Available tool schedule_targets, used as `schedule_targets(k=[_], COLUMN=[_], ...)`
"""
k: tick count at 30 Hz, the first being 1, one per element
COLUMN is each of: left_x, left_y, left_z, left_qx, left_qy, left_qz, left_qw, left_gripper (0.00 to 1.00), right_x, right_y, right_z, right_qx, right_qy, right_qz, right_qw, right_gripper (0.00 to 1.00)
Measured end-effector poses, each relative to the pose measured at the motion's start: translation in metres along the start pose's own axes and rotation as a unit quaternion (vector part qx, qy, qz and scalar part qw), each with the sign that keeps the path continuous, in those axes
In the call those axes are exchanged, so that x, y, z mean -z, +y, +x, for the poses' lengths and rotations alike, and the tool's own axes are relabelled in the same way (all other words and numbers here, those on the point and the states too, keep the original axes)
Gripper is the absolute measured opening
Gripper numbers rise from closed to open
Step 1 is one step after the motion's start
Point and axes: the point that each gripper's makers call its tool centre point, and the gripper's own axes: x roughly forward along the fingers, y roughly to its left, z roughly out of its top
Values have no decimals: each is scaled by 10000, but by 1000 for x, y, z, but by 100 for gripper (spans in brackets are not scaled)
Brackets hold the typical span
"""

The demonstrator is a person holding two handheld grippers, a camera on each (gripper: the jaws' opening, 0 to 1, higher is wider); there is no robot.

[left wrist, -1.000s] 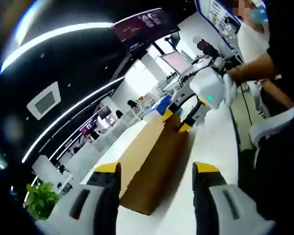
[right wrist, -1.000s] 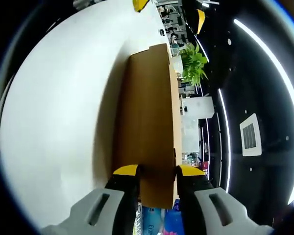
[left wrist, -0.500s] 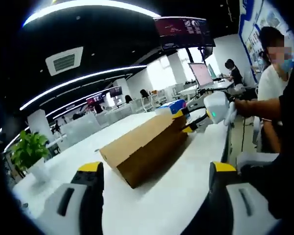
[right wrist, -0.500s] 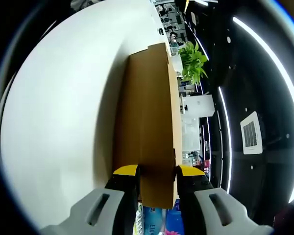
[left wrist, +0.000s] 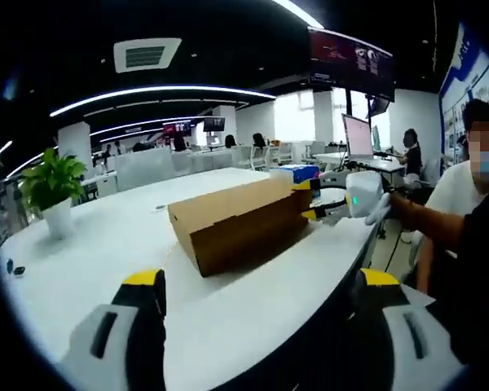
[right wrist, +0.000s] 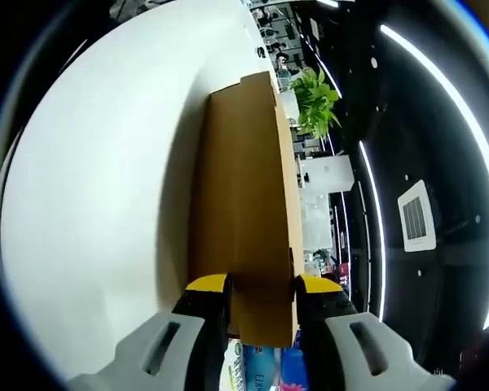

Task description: Operate the shoe box by opening the lid, removing the specified soft item, and placing it in the target area until the item is outside and the box remains undamaged.

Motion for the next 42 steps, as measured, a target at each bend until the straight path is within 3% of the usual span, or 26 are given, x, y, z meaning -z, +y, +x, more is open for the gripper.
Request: schedule_targets(k=[6,11,17,20,22,23,24,25,27,29,30,31,32,35,40,42], left_x=[3,15,10,8,8,8,7,6,2,1,-3,-4,-5,-7,-13,-15], left_y=[2,4,8,9,8,7,7,7,6,5,4,4,4,4,6,8], left_z=[0,4,-1,-1,-1,-3,-4,-5,-8,-9,-11,-13,-13,-16,-26,-29], left_qx=[1,39,-47,-44,-40,-19,-13,-5,-7,-12,-27,-28,-24,-30,-122,-167], left_qy=[-12,120,35,-10,-10,-14,-18,-39,-85,-95,-144,-168,-182,-222,-272,-289], left_qz=[-49,-265,-310,-397,-417,-436,-444,-452,-439,-423,-379,-369,-371,-380,-306,-270], left_qw=[10000,9996,9995,9992,9991,9990,9990,9990,9990,9991,9992,9992,9991,9990,9991,9991], left_gripper=[99,99,99,99,99,99,99,99,99,99,99,99,99,99,99,99], right_x=[-1,-5,-17,-26,-28,-29,-30,-31,-31,-31,-30,-29,-26,-16,16,28], right_y=[2,3,-2,-5,-4,-6,-7,-9,-12,-14,-16,-17,-18,-16,-10,-10], right_z=[0,-1,-17,-33,-41,-50,-55,-62,-78,-85,-102,-108,-114,-127,-157,-165], right_qx=[-4,-55,-73,-170,-268,-313,-325,-333,-431,-444,-465,-457,-423,-365,-247,-154], right_qy=[16,-69,-305,-646,-702,-783,-835,-893,-910,-927,-943,-956,-909,-667,-279,-183], right_qz=[117,650,1358,2474,2874,3292,3454,3745,4364,4562,5070,5233,5330,5422,6002,6055], right_qw=[9999,9978,9902,9666,9549,9405,9342,9223,8941,8839,8555,8455,8402,8368,7990,7955], right_gripper=[34,38,41,52,60,64,65,68,76,83,85,88,89,93,97,97])
